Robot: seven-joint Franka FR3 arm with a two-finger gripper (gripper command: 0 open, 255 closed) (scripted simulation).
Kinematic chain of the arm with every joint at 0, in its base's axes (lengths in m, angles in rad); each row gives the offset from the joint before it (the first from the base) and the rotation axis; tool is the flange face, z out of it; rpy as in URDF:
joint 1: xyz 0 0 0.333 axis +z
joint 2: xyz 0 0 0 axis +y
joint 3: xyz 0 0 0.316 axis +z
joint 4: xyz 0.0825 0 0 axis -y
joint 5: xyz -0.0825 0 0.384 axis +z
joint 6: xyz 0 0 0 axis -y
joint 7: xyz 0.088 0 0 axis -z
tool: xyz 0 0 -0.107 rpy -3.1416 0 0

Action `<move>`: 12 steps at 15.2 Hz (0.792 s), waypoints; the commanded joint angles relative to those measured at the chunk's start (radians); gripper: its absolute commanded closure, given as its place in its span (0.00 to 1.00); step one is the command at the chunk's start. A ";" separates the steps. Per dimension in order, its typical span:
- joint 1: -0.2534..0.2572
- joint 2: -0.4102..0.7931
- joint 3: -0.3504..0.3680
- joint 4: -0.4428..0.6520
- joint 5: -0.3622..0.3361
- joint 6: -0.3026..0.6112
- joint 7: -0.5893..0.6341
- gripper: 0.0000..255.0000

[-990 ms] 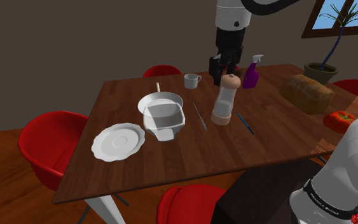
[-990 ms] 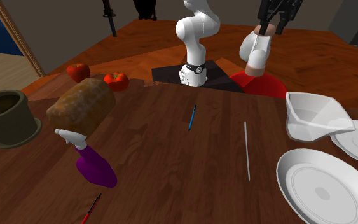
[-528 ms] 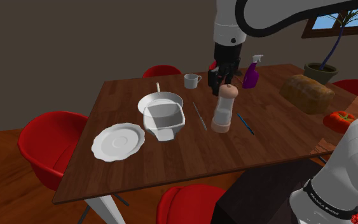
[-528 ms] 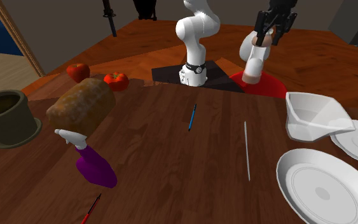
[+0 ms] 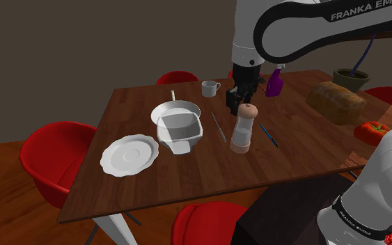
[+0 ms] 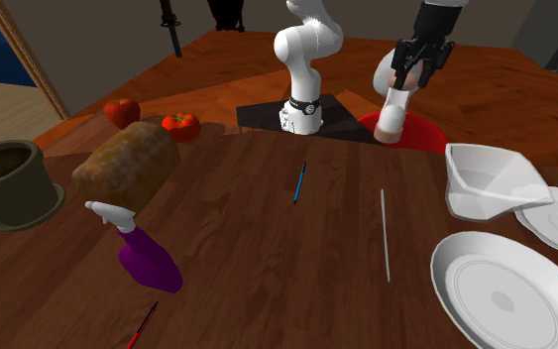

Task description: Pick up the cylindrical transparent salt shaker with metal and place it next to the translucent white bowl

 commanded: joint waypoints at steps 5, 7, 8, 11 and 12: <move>-0.002 0.016 0.000 -0.067 -0.004 0.084 0.006 1.00; -0.002 0.024 0.001 -0.088 -0.005 0.112 0.009 1.00; -0.002 0.028 0.002 -0.098 -0.006 0.126 0.010 1.00; -0.003 0.043 0.003 -0.127 -0.008 0.170 0.015 1.00; -0.003 0.048 0.003 -0.137 -0.009 0.185 0.017 1.00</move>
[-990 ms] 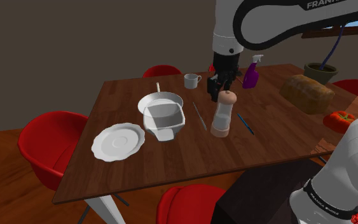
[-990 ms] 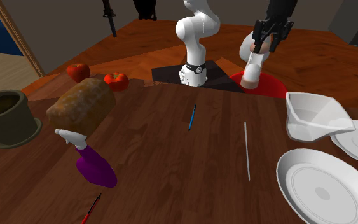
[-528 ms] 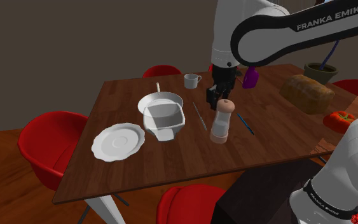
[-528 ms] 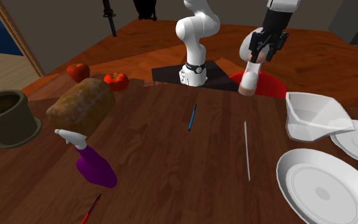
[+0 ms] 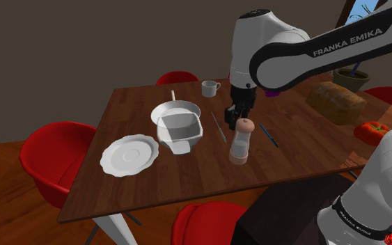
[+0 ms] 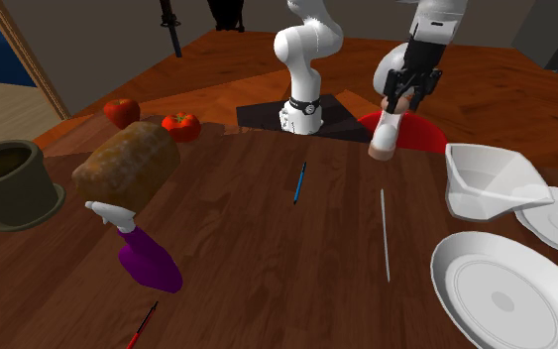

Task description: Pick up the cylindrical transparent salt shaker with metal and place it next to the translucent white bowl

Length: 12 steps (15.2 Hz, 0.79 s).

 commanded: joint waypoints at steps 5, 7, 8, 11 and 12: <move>-0.003 0.034 0.002 -0.051 -0.007 0.085 0.009 1.00; -0.003 0.034 0.002 -0.051 -0.007 0.085 0.009 1.00; -0.003 0.034 0.002 -0.051 -0.007 0.085 0.009 1.00; -0.003 0.034 0.002 -0.051 -0.007 0.085 0.009 1.00; -0.003 0.034 0.002 -0.051 -0.007 0.085 0.009 1.00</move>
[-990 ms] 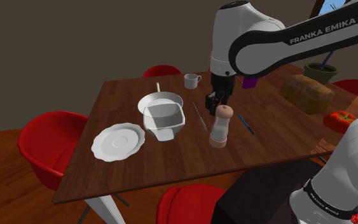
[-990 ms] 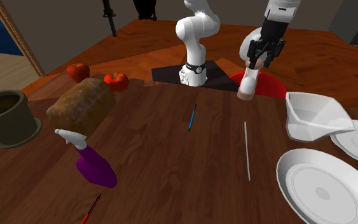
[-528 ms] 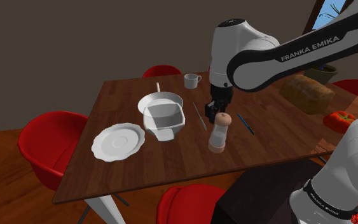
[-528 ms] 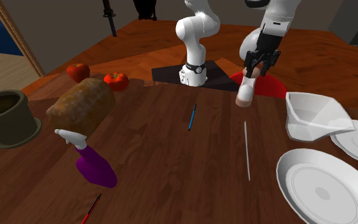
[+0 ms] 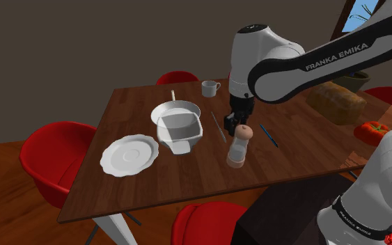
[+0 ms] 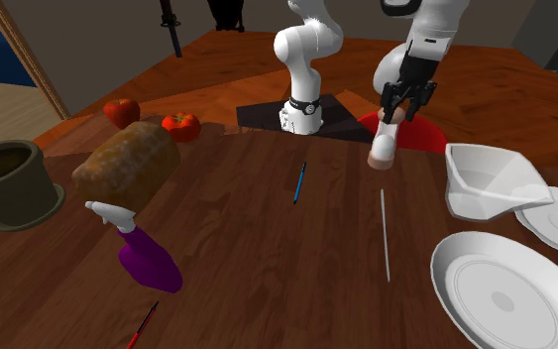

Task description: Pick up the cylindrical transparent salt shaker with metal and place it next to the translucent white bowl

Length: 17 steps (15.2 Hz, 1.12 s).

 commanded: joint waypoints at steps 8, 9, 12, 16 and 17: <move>0.004 -0.032 0.001 0.043 0.007 -0.075 -0.004 0.00; 0.006 -0.045 0.001 0.066 0.010 -0.111 -0.006 0.00; 0.008 -0.055 0.002 0.085 0.012 -0.140 -0.007 0.00; 0.008 -0.055 0.002 0.086 0.012 -0.140 -0.007 0.00; 0.008 -0.055 0.002 0.086 0.012 -0.140 -0.007 0.00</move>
